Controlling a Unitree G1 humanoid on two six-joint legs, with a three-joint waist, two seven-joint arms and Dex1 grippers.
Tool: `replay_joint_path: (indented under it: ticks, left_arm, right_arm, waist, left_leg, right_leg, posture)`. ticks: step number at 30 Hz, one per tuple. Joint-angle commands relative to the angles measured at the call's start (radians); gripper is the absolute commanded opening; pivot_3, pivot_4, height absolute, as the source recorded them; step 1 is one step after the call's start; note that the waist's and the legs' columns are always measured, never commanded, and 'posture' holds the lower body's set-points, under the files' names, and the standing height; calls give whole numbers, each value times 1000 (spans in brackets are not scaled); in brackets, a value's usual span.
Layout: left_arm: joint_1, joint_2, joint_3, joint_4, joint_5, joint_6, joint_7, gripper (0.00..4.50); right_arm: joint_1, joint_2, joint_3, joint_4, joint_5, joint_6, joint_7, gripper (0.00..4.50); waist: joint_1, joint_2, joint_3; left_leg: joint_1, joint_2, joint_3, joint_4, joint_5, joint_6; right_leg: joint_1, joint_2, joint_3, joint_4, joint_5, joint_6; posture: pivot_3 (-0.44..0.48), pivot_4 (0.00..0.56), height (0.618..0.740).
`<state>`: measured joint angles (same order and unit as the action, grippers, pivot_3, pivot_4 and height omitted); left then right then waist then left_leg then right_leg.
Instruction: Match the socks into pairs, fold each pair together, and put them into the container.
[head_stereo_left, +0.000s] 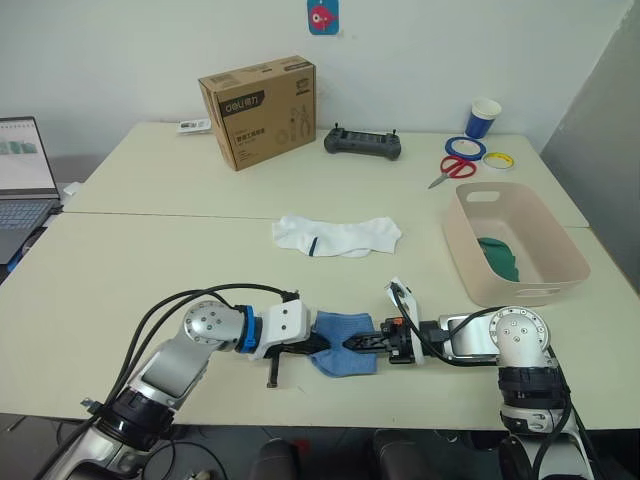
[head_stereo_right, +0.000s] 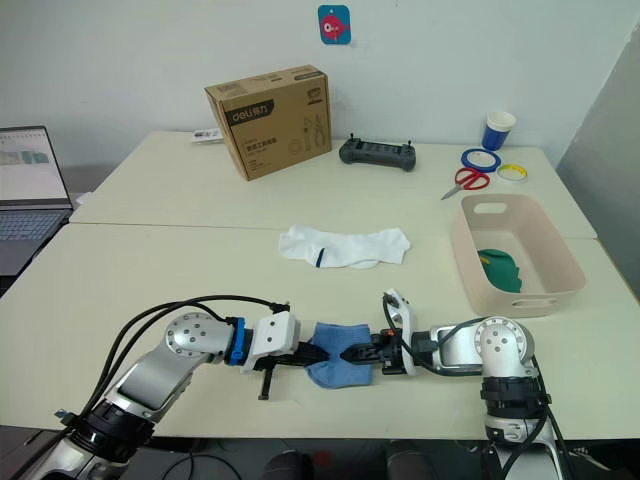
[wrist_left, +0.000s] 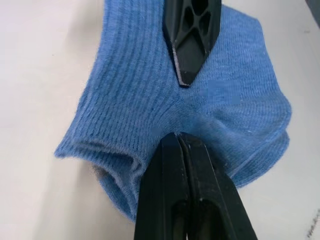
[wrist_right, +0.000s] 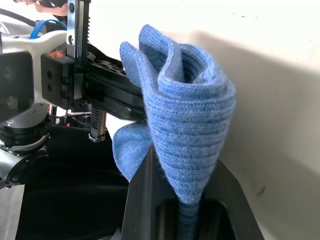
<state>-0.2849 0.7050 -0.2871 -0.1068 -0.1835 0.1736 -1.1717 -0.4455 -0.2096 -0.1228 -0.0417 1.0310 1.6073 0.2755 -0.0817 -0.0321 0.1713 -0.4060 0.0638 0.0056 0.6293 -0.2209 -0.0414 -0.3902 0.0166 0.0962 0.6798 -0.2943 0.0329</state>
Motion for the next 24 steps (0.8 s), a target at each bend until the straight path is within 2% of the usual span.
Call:
replay_joint_path:
  ticks: [1,4,9,15,19,24]
  left_arm:
    - [7,36,97,-80,-97,46,-25,183]
    - [25,94,210,-171,-227,158,-42,866]
    - [-18,143,361,-329,-502,453,24,2479]
    - [-76,184,355,-350,-514,508,37,4455]
    - [-169,175,346,-290,-480,488,46,4484]
    - [-311,99,336,-243,-482,493,116,4484]
  right_arm:
    - [4,-32,-3,-26,-36,-13,14,1]
    - [0,-64,-34,-56,-28,-33,39,0]
    - [-36,-54,-154,-111,15,-50,29,0]
    - [-61,-34,-215,-180,20,-52,0,0]
    - [-50,-52,-210,-258,3,-148,11,0]
    - [-118,-136,-240,-336,44,-255,64,0]
  waist:
    - [0,0,0]
    - [0,0,0]
    - [3,-1,2]
    - [0,0,2]
    - [1,0,4]
    - [5,0,6]
  left_leg:
    - [-1,0,0,0,0,0]
    - [-8,0,0,0,0,0]
    - [-19,0,-1,0,0,0]
    - [-21,0,-3,-1,0,0]
    - [-21,0,-3,-1,0,0]
    - [-21,-1,-2,0,0,0]
  right_leg:
    - [0,0,0,0,0,0]
    - [-7,0,0,-1,2,4]
    - [-17,0,-2,0,2,7]
    - [-19,1,-4,0,2,7]
    - [-19,1,-4,0,1,7]
    - [-19,0,-4,0,2,7]
  posture:
    - [0,150,740]
    - [0,150,740]
    - [0,150,740]
    - [0,150,740]
    - [0,150,740]
    - [0,150,740]
